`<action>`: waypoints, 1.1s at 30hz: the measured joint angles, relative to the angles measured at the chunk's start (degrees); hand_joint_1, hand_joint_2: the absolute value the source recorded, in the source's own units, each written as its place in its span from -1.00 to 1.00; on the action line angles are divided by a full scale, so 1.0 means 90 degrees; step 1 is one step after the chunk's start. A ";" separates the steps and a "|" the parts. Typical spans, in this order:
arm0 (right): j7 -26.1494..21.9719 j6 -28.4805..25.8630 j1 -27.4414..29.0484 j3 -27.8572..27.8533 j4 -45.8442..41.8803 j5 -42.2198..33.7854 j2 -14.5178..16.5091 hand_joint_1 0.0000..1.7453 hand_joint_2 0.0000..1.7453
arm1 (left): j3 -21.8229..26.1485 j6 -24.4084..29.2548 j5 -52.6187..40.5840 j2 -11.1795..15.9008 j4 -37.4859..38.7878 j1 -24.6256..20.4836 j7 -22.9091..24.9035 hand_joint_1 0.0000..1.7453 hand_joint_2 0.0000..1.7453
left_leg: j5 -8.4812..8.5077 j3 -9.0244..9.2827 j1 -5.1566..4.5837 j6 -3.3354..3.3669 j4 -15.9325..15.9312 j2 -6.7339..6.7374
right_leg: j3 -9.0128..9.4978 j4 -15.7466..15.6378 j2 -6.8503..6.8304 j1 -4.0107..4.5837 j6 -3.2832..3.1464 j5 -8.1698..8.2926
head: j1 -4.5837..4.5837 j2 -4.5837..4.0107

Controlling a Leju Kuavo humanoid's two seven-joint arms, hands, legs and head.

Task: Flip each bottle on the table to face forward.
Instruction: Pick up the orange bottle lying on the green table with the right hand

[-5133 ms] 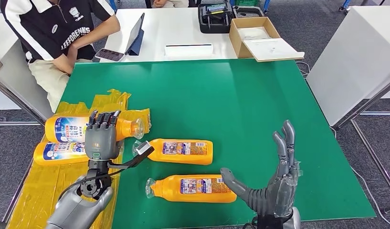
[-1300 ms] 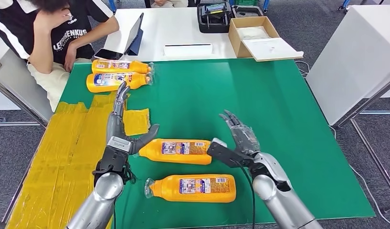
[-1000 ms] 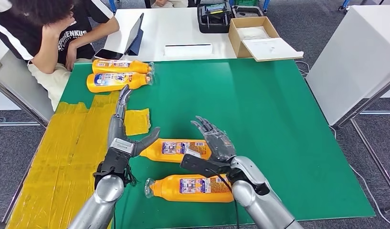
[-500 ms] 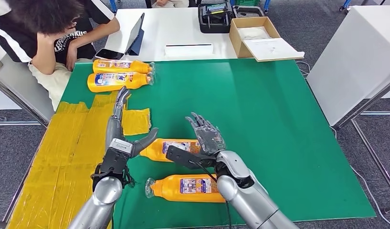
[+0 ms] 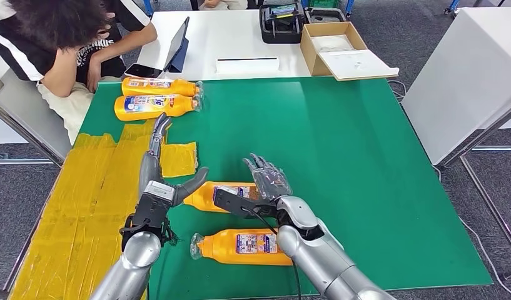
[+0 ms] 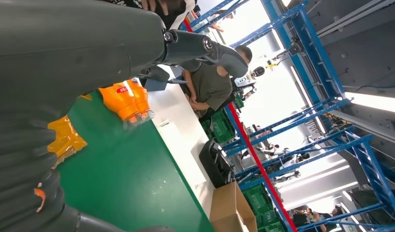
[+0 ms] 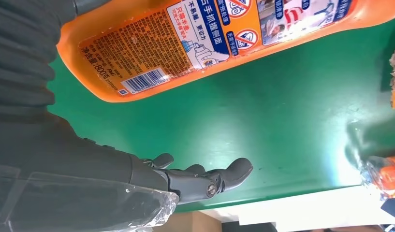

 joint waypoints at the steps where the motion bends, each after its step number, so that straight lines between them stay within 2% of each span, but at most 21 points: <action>1: -0.0010 -0.0013 -0.0023 0.0001 0.0053 -0.0001 0.0016 -1.00 1.00 | 0.0000 -0.0001 -0.0002 -0.0002 0.0000 -0.0002 0.0005 -1.00 1.00 | 0.0000 0.0000 0.0000 0.0000 0.0000 0.0000 | 0.0000 0.0000 0.0000 0.0000 0.0000 0.0000 | 0.0000 0.0000; 11: -0.0198 -0.0089 -0.0358 0.0010 0.0802 0.0030 0.0270 -1.00 1.00 | -0.0001 0.0005 0.0024 -0.0018 0.0009 -0.0048 0.0022 -1.00 1.00 | 0.0001 0.0003 0.0001 -0.0001 0.0000 0.0001 | 0.0000 0.0000 0.0001 0.0001 0.0000 0.0001 | -0.0001 0.0000; 24: 0.0112 -0.0009 -0.0506 0.0066 0.1566 0.0214 0.0486 -1.00 1.00 | -0.0001 0.0041 0.0104 -0.0069 0.0025 -0.0106 0.0017 -1.00 1.00 | 0.0001 0.0003 0.0000 -0.0001 0.0000 0.0001 | 0.0000 0.0000 0.0001 0.0000 0.0000 0.0000 | 0.0000 0.0000; 33: 0.0240 0.0240 -0.0595 0.0083 0.1895 0.0330 0.0508 -1.00 1.00 | -0.0015 0.0124 0.0240 -0.0069 0.0084 -0.0146 -0.0024 -1.00 1.00 | 0.0001 0.0005 0.0000 -0.0001 0.0001 0.0001 | 0.0000 0.0000 0.0001 0.0000 0.0000 0.0001 | -0.0001 0.0000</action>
